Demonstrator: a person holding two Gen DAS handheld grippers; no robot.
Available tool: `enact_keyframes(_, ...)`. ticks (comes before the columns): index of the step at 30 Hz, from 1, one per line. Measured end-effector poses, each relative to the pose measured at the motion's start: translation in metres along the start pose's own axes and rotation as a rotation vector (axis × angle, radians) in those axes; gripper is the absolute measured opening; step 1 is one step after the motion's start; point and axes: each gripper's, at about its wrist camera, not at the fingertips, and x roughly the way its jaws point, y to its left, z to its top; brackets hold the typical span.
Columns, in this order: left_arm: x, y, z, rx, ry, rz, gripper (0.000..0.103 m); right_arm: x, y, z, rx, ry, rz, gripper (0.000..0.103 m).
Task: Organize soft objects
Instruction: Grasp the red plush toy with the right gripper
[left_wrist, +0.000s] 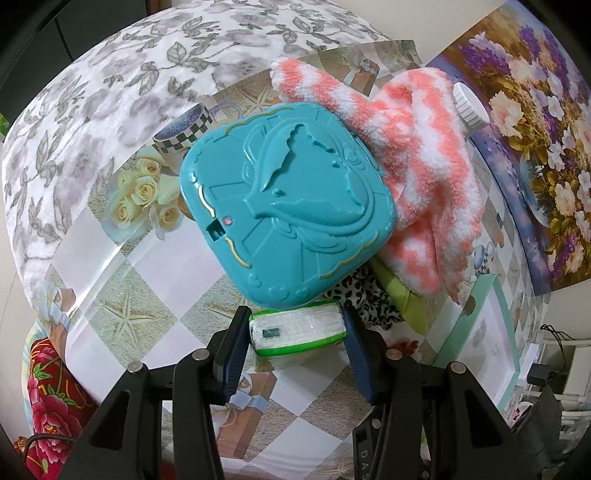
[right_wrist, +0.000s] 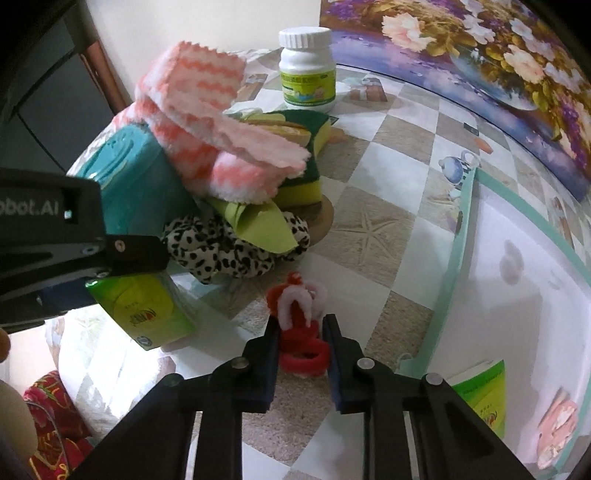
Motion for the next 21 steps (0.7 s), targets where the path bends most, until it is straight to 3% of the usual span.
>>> enact_keyframes(21,-0.026,-0.029,-0.012,0.032,-0.021,-0.068,0.051,-0.058,-0.049,0.01,0.184,-0.123,0.047,0.024)
